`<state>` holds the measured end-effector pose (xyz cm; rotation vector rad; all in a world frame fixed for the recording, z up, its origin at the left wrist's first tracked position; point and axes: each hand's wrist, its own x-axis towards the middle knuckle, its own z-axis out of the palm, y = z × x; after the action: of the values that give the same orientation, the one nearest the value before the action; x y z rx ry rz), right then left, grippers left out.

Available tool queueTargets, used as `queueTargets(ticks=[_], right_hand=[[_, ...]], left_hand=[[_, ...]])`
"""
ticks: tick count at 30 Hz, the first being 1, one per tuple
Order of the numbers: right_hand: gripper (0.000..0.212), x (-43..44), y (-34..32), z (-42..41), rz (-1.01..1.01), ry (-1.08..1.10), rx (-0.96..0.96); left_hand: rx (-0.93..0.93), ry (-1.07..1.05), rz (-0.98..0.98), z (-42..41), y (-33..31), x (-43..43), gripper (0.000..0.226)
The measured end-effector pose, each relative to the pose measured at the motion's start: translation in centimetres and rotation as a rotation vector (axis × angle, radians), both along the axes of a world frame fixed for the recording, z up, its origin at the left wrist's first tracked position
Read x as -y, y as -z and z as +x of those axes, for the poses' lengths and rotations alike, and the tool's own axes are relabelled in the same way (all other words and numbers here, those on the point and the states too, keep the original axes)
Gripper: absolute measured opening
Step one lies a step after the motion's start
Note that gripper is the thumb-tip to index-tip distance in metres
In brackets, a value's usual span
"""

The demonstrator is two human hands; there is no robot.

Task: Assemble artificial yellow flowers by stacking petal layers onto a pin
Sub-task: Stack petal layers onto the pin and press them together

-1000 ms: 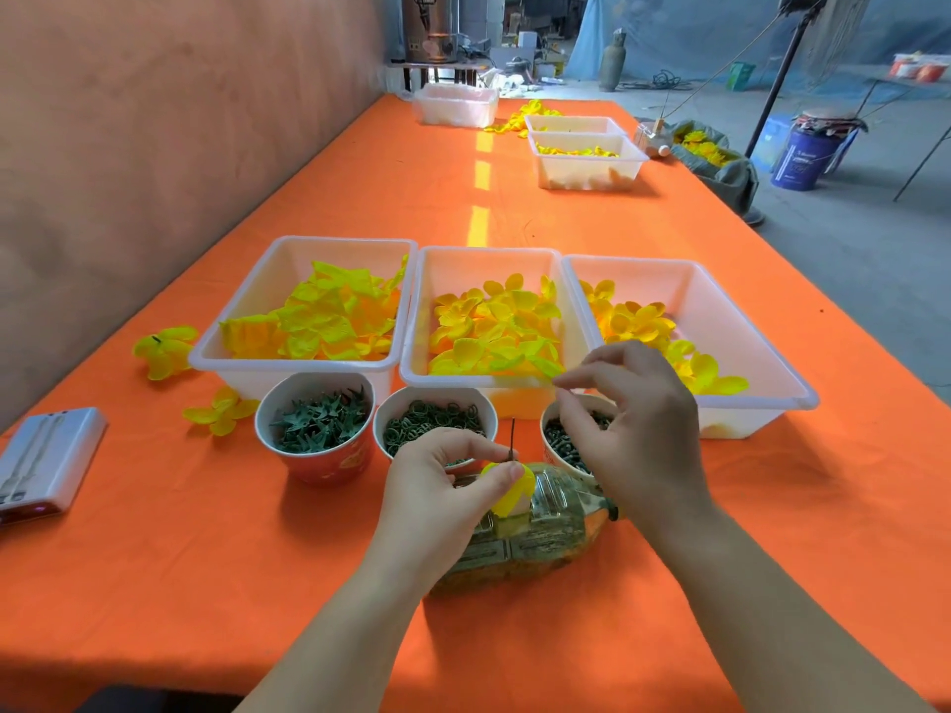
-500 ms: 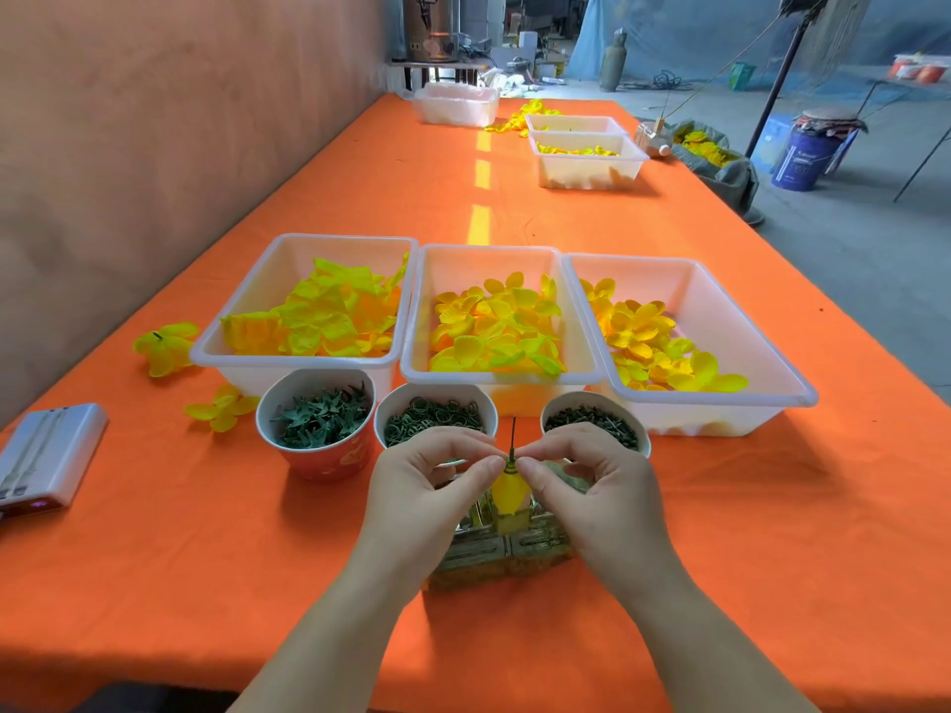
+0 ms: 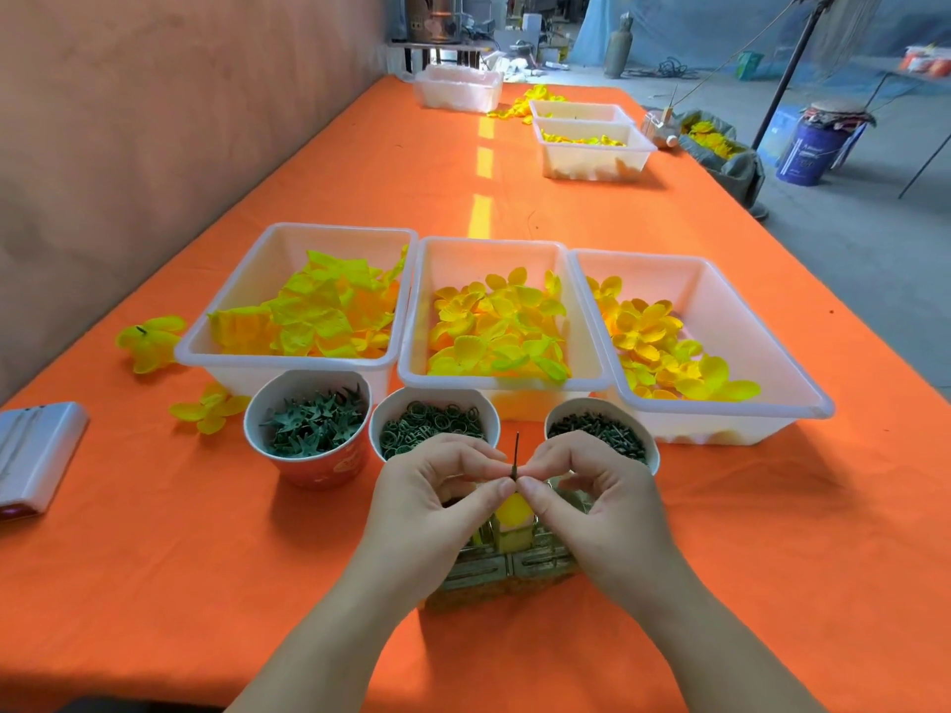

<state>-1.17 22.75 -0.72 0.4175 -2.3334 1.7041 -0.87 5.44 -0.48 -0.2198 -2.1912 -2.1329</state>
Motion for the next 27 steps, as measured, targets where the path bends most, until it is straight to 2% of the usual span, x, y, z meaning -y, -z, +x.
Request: queueTargets(ticks=[4,6,8,10,11,13,15,17,20,22,24,27], right_hand=[[0.006,-1.6,-2.6,-1.7,0.061,-0.097,0.126],[0.015,-2.5,-3.9,-3.8,0.064,0.050,0.108],[0.034,-2.8,-4.7,-6.7,0.332,0.245,-0.066],[0.052,-2.1,-5.0,-9.3,0.627,0.229,-0.154],[0.054,-1.7,-4.9,-10.5,0.726,0.189,-0.142],[0.044,-0.9,-4.1,-12.3,0.855,0.145,-0.091],[0.025,-0.5,-3.6,-13.2,0.930,0.131,-0.068],[0.016,-0.4,-3.8,-13.6,0.814,0.190,-0.071],[0.010,-0.5,-5.7,-13.2,0.328,0.318,-0.010],[0.012,-0.5,-7.4,-12.0,0.022,0.248,0.135],[0.014,-0.4,-8.8,-10.3,-0.190,0.110,0.304],[0.013,-0.5,-10.0,-7.5,-0.427,-0.119,0.493]], left_hand=[[-0.013,-0.005,0.007,0.0,0.2,-0.3,0.008],[-0.023,-0.009,-0.029,0.0,0.1,-0.5,0.007],[-0.026,-0.008,-0.052,0.0,0.1,-0.6,0.006],[-0.003,-0.014,-0.043,-0.1,-0.1,-0.7,0.005],[0.003,-0.013,-0.042,-0.1,-0.1,-0.6,0.005],[0.016,0.013,-0.067,-0.1,-0.1,-0.4,0.005],[0.056,0.050,-0.080,-0.2,-0.3,0.0,0.007],[0.098,0.054,-0.054,-0.5,-1.0,0.5,0.015],[0.102,-0.058,0.041,-1.8,-2.4,1.6,0.025],[0.087,-0.140,0.073,-2.8,-3.5,2.1,0.041],[0.112,-0.173,0.115,-3.6,-4.7,2.1,0.059],[0.261,-0.057,0.275,-4.1,-6.2,1.3,0.089]])
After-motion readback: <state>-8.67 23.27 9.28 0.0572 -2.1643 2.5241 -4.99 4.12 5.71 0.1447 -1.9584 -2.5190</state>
